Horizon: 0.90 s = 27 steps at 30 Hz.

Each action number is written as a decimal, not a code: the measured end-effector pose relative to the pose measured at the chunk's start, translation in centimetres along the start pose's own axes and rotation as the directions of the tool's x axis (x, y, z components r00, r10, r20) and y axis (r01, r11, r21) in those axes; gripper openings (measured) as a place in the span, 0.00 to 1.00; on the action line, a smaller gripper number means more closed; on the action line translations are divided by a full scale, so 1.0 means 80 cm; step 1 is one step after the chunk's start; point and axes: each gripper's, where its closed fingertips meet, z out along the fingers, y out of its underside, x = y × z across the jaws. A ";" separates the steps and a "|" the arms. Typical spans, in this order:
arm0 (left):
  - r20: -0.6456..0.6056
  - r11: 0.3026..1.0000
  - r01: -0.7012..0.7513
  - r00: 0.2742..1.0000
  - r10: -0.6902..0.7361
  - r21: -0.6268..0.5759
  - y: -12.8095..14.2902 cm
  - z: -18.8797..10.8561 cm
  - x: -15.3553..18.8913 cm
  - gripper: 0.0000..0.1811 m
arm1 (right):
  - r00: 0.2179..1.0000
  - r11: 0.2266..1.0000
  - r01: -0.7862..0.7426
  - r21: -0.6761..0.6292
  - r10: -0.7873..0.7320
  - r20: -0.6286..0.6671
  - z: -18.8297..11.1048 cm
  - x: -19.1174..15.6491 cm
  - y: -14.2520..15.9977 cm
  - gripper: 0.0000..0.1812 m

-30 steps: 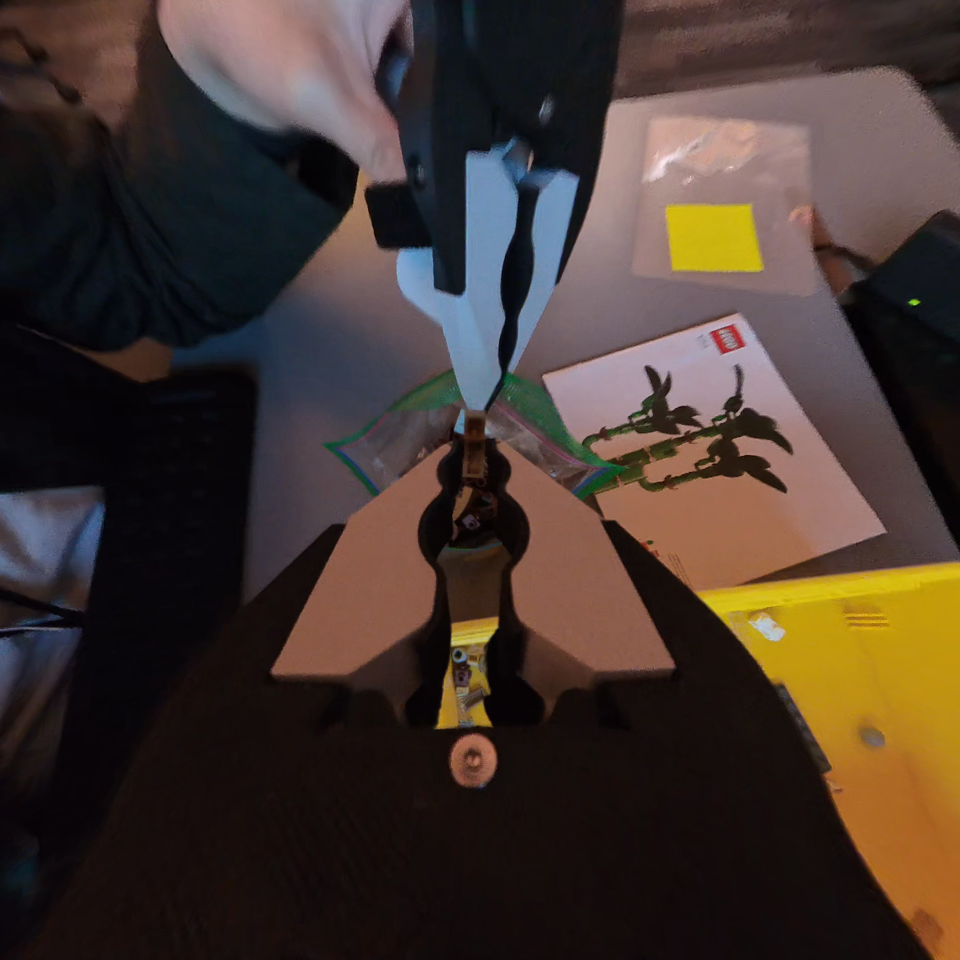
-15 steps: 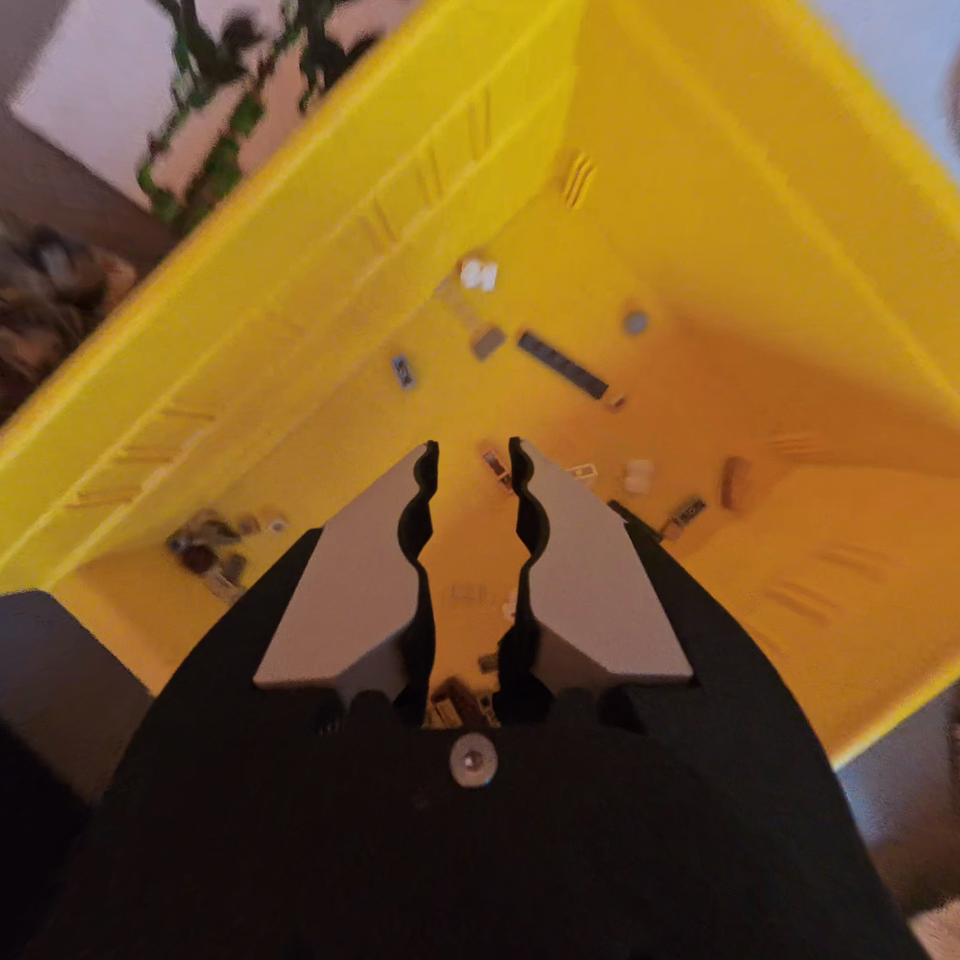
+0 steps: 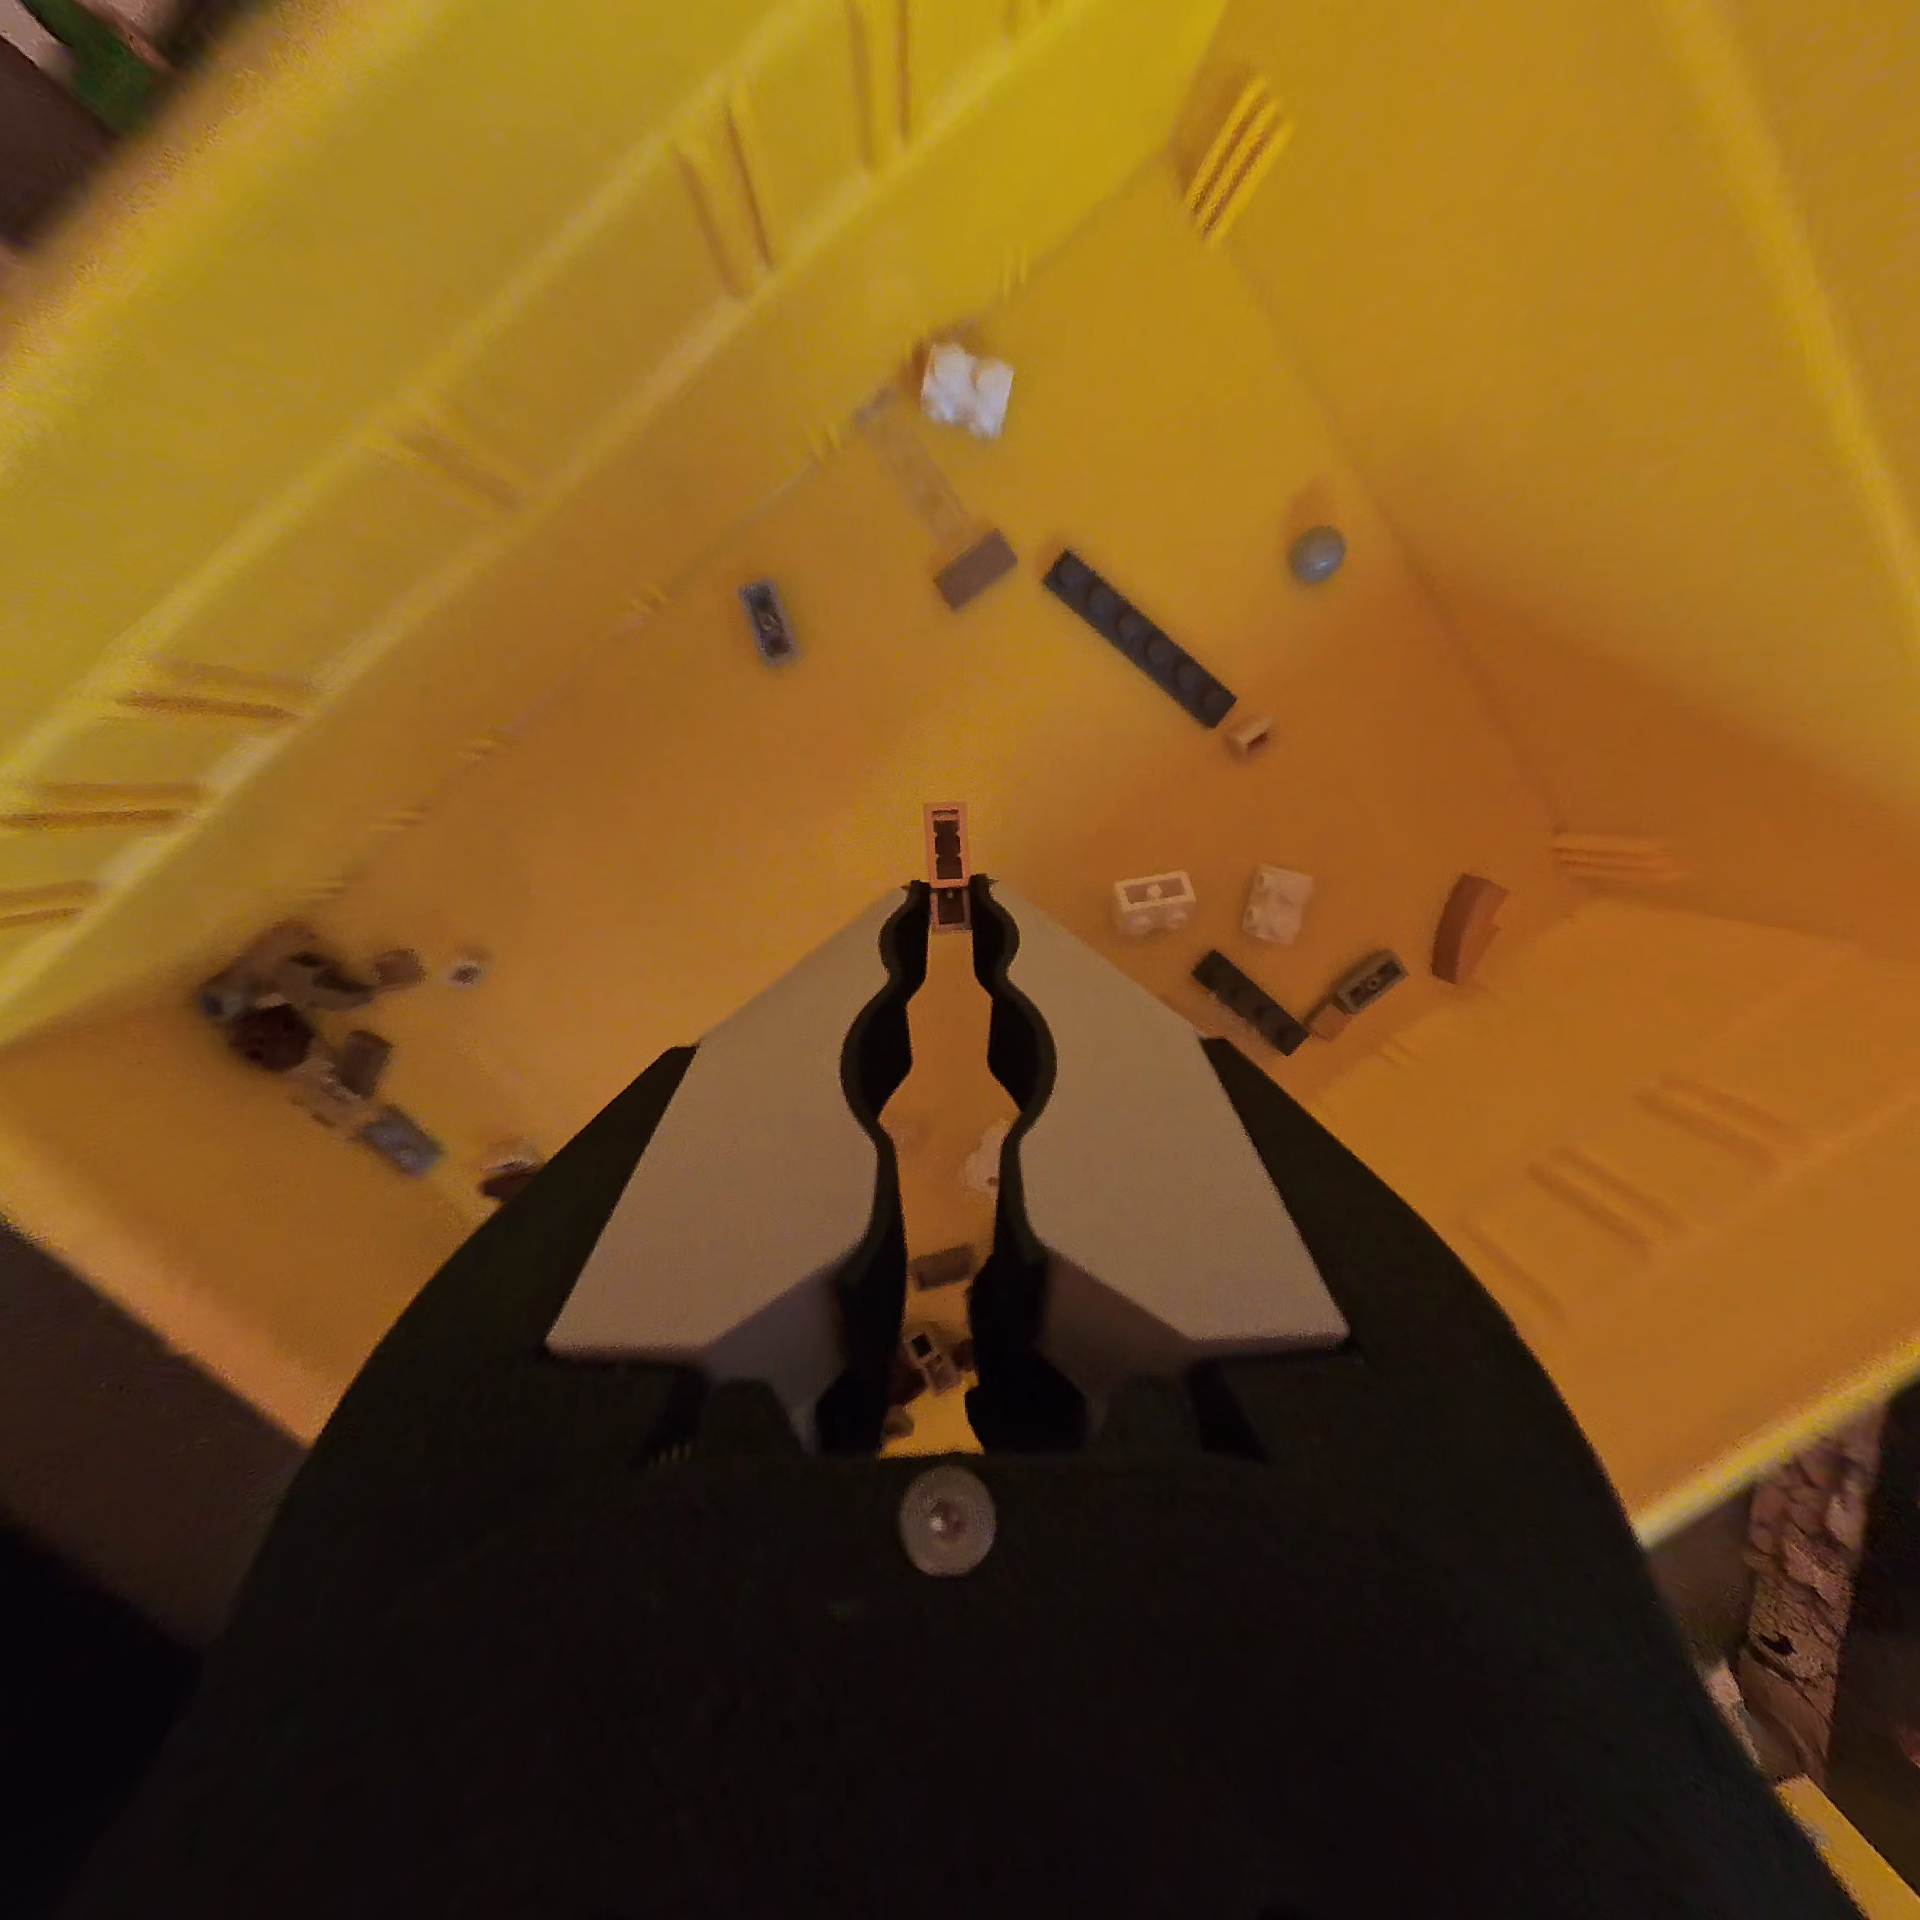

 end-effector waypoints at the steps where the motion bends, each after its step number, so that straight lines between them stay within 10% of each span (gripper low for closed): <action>1: 0.000 1.000 -0.001 1.000 0.001 -0.001 0.000 0.000 0.000 0.00 | 1.000 0.999 0.005 0.051 -0.005 0.007 -0.020 -0.006 -0.012 0.04; 7: 0.001 1.000 0.003 1.000 -0.003 0.003 0.000 -0.001 -0.001 0.00 | 0.925 0.799 0.141 0.585 -0.317 0.211 -0.168 -0.167 -0.122 0.04; 12: 0.002 1.000 0.001 1.000 -0.001 0.001 0.000 0.000 0.000 0.00 | 0.857 0.838 0.276 0.471 -0.436 0.275 -0.122 -0.226 -0.111 0.09; 16: 0.002 1.000 0.003 1.000 -0.003 0.003 0.000 -0.002 -0.001 0.00 | 0.897 0.867 0.218 0.448 -0.359 0.258 -0.117 -0.184 -0.108 0.15; 21: 0.001 1.000 0.003 1.000 -0.003 -0.002 0.001 -0.001 0.000 0.00 | 0.981 0.922 -0.093 0.377 0.149 -0.122 -0.082 0.022 -0.067 0.15; 27: 0.001 1.000 0.006 1.000 -0.006 0.000 0.001 -0.001 -0.001 0.00 | 0.897 0.908 -0.403 0.117 0.417 -0.148 -0.003 0.069 0.006 0.16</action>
